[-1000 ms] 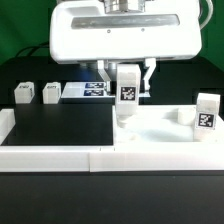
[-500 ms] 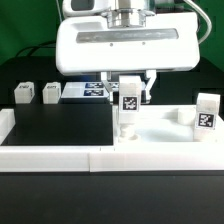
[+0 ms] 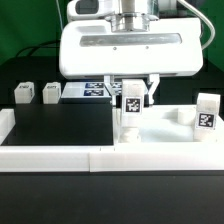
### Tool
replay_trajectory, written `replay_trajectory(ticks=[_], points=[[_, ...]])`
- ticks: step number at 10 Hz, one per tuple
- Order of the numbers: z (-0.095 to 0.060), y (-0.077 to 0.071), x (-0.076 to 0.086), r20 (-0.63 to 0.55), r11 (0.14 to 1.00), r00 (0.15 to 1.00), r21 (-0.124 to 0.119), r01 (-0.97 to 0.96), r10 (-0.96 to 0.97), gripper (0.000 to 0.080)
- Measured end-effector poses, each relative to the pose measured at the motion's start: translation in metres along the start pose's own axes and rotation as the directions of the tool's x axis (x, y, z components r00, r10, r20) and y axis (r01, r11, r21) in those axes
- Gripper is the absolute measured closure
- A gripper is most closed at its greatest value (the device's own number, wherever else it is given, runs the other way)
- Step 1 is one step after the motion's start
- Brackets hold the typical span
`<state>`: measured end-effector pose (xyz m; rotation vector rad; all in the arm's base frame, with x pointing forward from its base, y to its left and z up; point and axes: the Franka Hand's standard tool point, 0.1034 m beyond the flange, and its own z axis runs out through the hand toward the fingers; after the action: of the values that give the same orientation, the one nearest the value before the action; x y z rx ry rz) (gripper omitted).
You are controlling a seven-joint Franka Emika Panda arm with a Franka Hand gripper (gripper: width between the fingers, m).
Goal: Assemble square table
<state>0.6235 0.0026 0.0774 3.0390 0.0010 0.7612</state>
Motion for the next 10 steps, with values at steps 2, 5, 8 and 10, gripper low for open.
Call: replay_trajectory(ticks=[2,5,8,10], points=[[0.001,0.002,0.001,-0.015,1.0,1.0,-0.007,0.0,0.0,0.0515],[-0.004,-0.001,-0.004,0.058,1.0,0.998,0.022,-0.001,0.0,0.0515],[-0.006,0.006,-0.012,0.135,0.999,0.991,0.045,-0.013,0.007,0.0515],[-0.005,0.009,-0.011,0.135,0.999,0.991,0.043,-0.017,0.011,0.0515]])
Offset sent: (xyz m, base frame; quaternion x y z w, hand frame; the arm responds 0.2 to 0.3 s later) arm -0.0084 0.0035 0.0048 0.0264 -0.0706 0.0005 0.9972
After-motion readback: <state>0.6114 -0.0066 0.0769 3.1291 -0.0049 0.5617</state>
